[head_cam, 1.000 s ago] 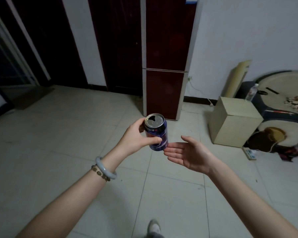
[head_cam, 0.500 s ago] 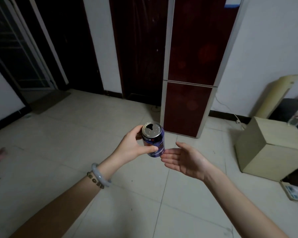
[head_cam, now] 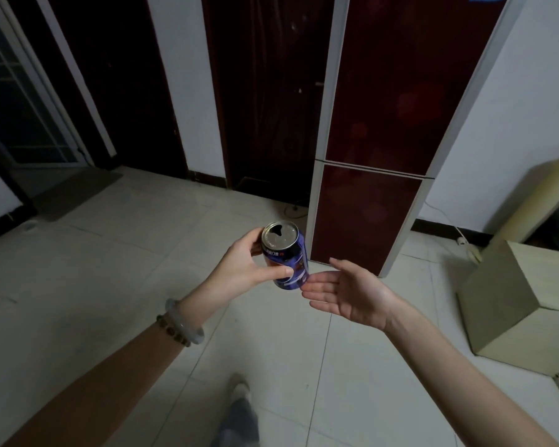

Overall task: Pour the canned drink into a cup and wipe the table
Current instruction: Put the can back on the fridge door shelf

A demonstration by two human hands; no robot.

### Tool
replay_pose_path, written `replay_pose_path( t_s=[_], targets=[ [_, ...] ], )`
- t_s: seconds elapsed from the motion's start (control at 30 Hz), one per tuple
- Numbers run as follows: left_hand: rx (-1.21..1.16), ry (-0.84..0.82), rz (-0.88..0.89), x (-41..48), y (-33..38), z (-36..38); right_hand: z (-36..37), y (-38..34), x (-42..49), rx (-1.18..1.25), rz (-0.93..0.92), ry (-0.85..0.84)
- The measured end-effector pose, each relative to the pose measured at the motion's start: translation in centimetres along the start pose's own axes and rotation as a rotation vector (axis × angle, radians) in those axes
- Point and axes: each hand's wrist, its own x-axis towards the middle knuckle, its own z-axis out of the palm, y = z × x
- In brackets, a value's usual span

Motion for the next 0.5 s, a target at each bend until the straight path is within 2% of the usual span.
replay_pose_path(
  t_s=[0.5],
  targets=[
    [-0.017, -0.205, 0.136, 30.2, -4.2, -9.4, -0.2, -18.7, 20.3, 0.073, -0.131, 0.146]
  ],
)
